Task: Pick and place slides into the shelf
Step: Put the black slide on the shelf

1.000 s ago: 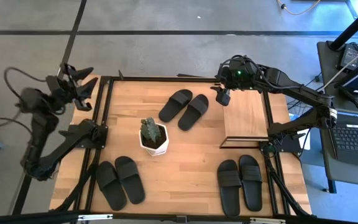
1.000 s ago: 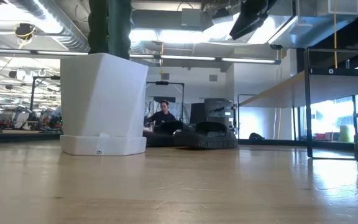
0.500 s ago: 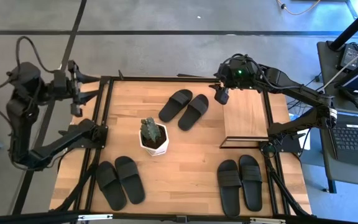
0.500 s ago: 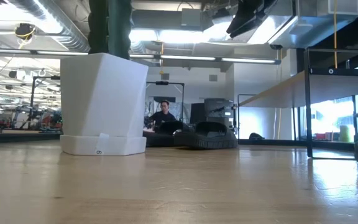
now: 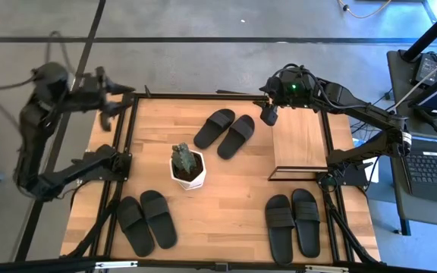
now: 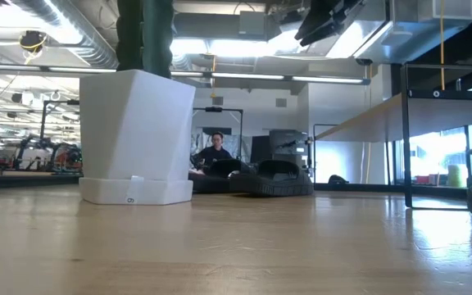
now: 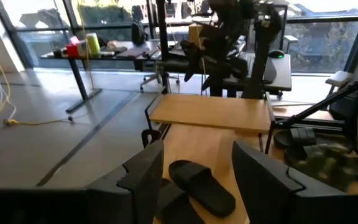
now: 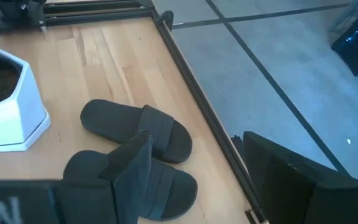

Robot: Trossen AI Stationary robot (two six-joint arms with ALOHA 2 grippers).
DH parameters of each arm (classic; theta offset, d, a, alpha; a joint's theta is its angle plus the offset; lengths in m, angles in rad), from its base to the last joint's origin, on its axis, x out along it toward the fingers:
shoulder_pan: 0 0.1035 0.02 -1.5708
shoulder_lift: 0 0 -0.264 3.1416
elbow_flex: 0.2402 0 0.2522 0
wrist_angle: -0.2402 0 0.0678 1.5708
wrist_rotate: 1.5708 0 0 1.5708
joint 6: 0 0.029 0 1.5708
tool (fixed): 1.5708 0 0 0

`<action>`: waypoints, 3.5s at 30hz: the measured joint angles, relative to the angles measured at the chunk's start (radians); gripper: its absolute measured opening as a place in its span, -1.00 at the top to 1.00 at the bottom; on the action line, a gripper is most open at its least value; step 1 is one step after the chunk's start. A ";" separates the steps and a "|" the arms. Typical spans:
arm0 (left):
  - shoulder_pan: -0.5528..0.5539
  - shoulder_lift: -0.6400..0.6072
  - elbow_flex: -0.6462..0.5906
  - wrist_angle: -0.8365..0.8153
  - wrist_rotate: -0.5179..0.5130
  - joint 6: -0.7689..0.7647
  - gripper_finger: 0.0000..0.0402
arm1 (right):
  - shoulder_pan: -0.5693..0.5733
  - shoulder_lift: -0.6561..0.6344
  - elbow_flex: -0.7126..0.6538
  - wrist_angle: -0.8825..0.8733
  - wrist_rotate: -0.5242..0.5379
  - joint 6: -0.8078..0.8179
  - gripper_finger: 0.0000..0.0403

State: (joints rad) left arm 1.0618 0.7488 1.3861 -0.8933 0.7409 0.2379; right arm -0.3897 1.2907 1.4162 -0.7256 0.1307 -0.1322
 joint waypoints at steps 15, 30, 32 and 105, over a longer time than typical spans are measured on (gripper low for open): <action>-0.548 0.277 0.022 0.430 -0.083 0.015 0.09 | 0.000 0.000 0.000 -0.006 0.000 -0.014 -0.25; -1.361 0.373 0.033 0.361 -0.839 -0.280 0.09 | 0.000 0.000 0.000 -0.009 0.000 -0.034 -0.25; -1.442 0.389 0.033 0.350 -0.946 -0.347 0.09 | 0.000 0.000 0.000 -0.009 0.000 -0.037 -0.25; -1.900 1.171 0.017 -0.562 -0.448 -1.980 0.46 | 0.000 0.072 0.000 0.160 0.002 -0.203 -0.25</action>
State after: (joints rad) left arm -0.8383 1.9194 1.4031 -1.4549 0.2930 -1.7417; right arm -0.3897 1.3624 1.4162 -0.5655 0.1322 -0.3347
